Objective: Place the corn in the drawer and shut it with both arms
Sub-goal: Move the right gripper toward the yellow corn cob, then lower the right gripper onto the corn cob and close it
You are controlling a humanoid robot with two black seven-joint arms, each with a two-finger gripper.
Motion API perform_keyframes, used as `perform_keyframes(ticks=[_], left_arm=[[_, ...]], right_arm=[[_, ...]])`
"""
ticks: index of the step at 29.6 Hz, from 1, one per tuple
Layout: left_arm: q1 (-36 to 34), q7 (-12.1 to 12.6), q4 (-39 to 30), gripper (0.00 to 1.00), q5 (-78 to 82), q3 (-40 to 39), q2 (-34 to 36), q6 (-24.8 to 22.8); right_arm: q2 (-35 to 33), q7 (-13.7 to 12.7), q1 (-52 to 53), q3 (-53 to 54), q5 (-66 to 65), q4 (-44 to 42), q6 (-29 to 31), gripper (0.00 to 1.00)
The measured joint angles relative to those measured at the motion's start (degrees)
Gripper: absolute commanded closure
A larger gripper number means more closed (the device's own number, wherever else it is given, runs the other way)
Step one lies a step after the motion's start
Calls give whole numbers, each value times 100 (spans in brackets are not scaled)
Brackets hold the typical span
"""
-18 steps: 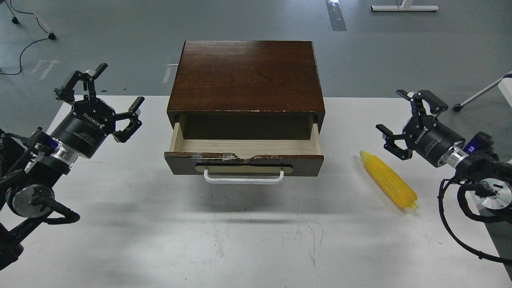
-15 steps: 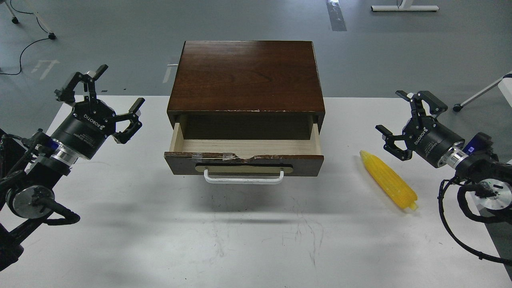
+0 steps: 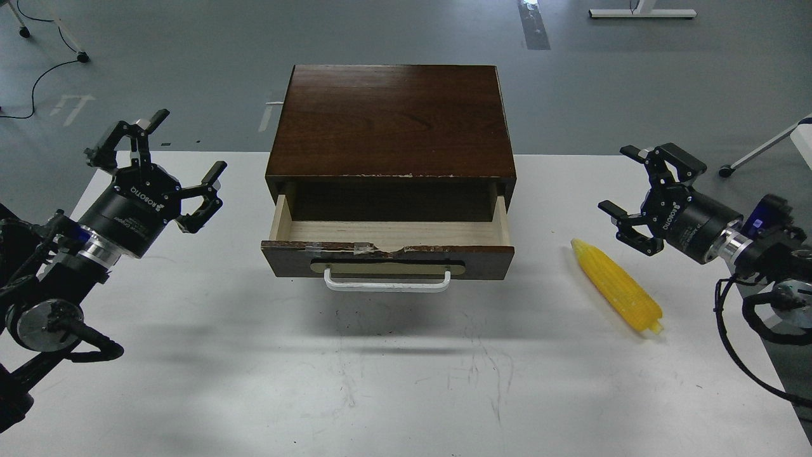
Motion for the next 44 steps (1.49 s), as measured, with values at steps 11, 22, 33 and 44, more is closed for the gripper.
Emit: perform_keyframes(ticks=[11,22,33,44], left_arm=[[-4,0,-42,0,35,-4,3,0],[-4,0,-63,0,40,-5,-3,0],[-4,0,-71,0,40,-4,1,0],[-4,0,-72,0,40,-4,0,0]], right_arm=[[-376,0,396,-127,-5256,-342,-88,0],[252,-3,758,-1216,-5902,-565,-246,1],[795,-3,877,-1796,-5903,-859,-371,7],[1047,-3,816,-1916,-5894,-895,-411,44]])
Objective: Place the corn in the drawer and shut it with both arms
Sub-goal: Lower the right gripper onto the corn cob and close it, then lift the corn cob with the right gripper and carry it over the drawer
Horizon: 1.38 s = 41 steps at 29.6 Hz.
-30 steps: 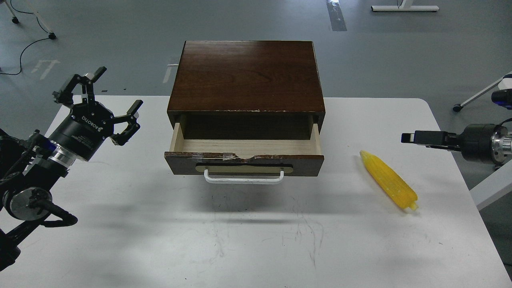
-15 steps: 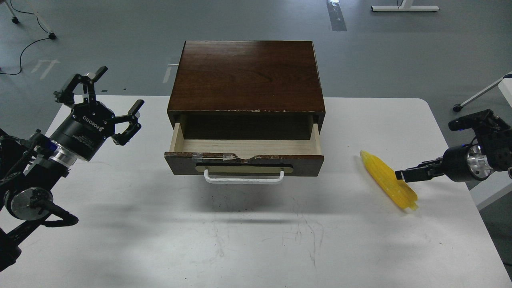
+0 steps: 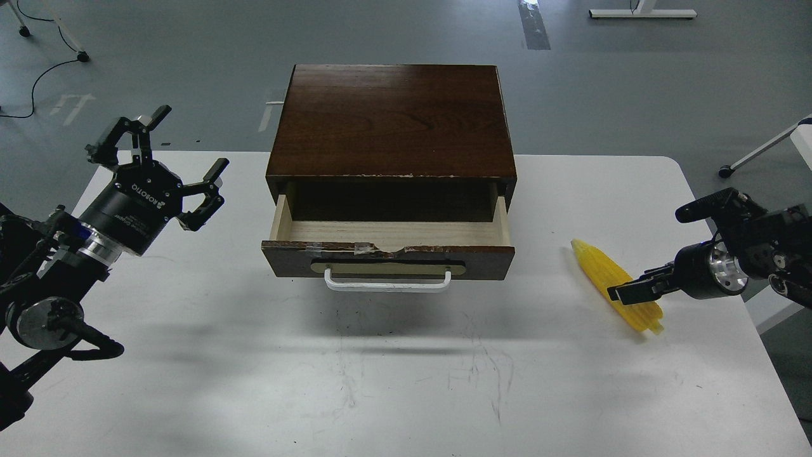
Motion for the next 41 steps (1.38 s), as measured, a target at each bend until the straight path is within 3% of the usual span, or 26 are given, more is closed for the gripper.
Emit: perform_keyframes(ticks=[1,2,4,7,15,22,31,41], left_arm=[[0,0,0,0,0,0,0,0],[0,0,0,0,0,0,0,0],[0,0,0,0,0,0,0,0],[0,0,0,0,0,-4,1,0],[0,0,0,0,0,-18,12,0],[-40,0,0,0,0,-18,12,0],[-46,0,1,0,0,-18,14,0],[-43,0,-8,0,0,-18,101,0]], right_arm=[[7,0,0,-51,0,0,0,51],[10,0,0,-87,1,0,0,69],[12,0,3,-137,6,0,0,90],[-11,0,29,-155,17,6,0,100],[-205,1,741,-86,176,230,-91,99],[-211,0,2514,-152,982,694,-45,98],[1296,2,4503,-1105,1505,1204,-12,98],[2938,1,5054,-1813,1366,1344,-234,95]])
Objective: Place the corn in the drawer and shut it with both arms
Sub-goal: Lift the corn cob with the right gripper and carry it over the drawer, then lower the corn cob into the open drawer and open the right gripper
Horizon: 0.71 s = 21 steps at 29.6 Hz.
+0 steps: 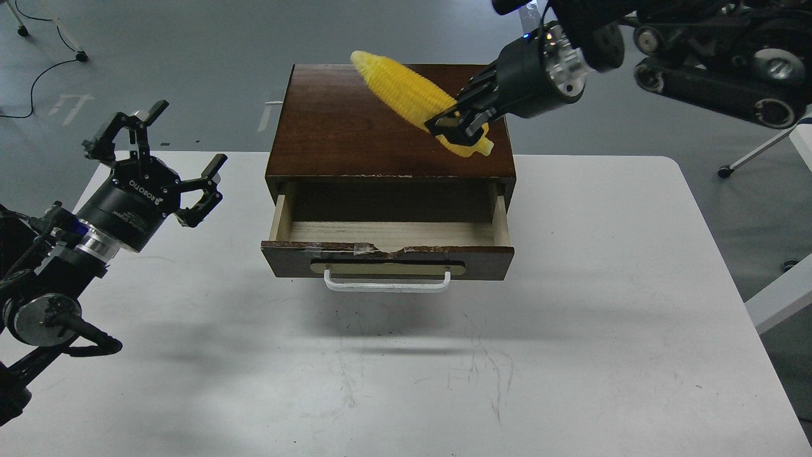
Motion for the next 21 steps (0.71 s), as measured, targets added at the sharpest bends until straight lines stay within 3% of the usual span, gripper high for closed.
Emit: perform_keyframes(ticks=[9,13,14,17,21], left_arm=[[0,0,-2,0,0,1,8,0],[0,0,-2,0,0,1,9,0],[0,0,-2,0,0,1,14,0],[0,0,-1,0,0,1,25,0],[0,0,0,0,0,1,31,0]], right_arm=[[678,-1,32,-619,-567,-22,-527,95],[774,-1,0,-830,-573,-35,-633,88],[785,-1,-8,-847,-573,-35,-647,83],[793,-1,-35,-864,-572,-35,-662,54],[794,-1,-59,-875,-560,-35,-663,36]])
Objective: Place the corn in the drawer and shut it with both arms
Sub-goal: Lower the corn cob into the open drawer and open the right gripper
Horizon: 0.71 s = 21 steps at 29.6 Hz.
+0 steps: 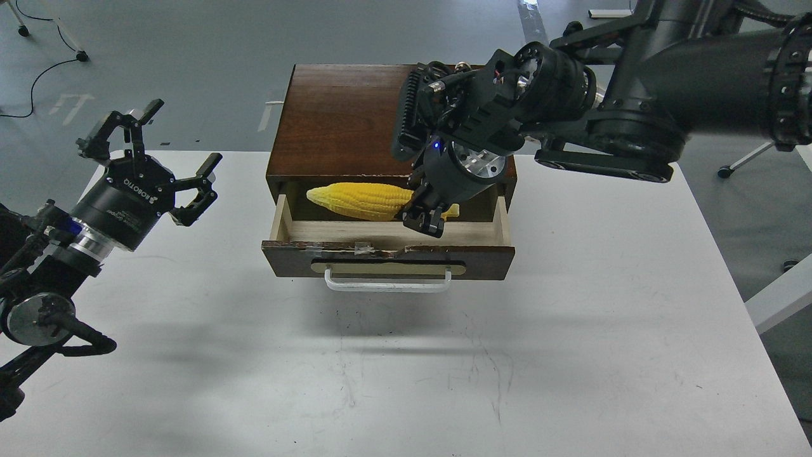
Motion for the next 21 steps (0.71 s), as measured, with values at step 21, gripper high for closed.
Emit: perform_keyframes(ticks=[21], left_arm=[[0,0,0,0,0,0,89,0]], right_arm=[[-649,0,199,555,949,25,-26,5]])
